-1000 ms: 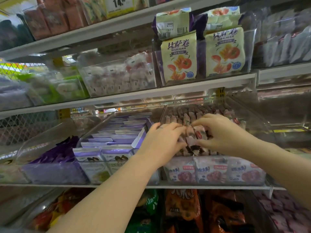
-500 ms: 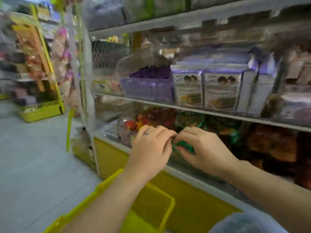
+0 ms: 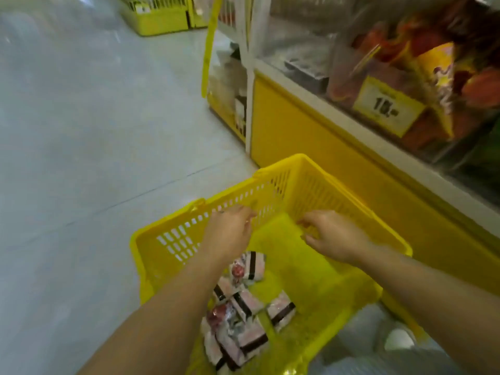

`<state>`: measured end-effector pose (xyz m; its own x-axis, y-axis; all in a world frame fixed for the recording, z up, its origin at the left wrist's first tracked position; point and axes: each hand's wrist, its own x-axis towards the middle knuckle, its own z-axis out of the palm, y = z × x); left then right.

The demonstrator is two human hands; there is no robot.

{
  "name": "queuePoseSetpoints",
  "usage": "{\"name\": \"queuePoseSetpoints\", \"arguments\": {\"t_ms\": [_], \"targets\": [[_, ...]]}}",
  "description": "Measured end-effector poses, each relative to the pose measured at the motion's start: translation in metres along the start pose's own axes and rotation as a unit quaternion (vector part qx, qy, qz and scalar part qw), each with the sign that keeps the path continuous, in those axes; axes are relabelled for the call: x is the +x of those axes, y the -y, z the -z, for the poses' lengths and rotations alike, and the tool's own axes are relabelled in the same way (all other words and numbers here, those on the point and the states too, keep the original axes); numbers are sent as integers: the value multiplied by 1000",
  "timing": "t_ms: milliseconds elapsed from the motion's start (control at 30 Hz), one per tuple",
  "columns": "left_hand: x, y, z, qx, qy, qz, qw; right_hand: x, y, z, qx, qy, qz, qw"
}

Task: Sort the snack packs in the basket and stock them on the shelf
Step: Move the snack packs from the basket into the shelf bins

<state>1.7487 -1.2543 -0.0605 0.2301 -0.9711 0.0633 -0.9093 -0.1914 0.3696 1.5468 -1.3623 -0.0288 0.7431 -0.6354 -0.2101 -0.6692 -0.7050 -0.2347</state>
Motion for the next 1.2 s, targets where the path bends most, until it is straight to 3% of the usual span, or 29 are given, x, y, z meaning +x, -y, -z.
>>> {"name": "queuePoseSetpoints", "arguments": {"t_ms": [133, 267, 333, 567, 767, 1000, 1200], "targets": [[-13, 42, -65, -42, 186, 151, 970, 37, -11, -67, 12, 148, -23, 989], [-25, 72, -104, -168, 182, 313, 917, 68, -9, -121, 47, 220, -47, 973], [-29, 79, -119, -185, 186, 351, 899, 80, -2, -144, 79, 228, -54, 969], [-25, 78, -155, -155, 214, 345, 901, 96, 26, -198, 165, 235, -31, 957], [-18, 72, -167, -221, 209, 354, 884, 98, 20, -200, 250, 214, -85, 941], [-18, 64, -172, -249, 171, 370, 878, 106, -8, -178, 364, 172, -200, 893], [-18, 64, -168, -312, 165, 360, 864, 109, -29, -160, 500, 155, -293, 800]]}}
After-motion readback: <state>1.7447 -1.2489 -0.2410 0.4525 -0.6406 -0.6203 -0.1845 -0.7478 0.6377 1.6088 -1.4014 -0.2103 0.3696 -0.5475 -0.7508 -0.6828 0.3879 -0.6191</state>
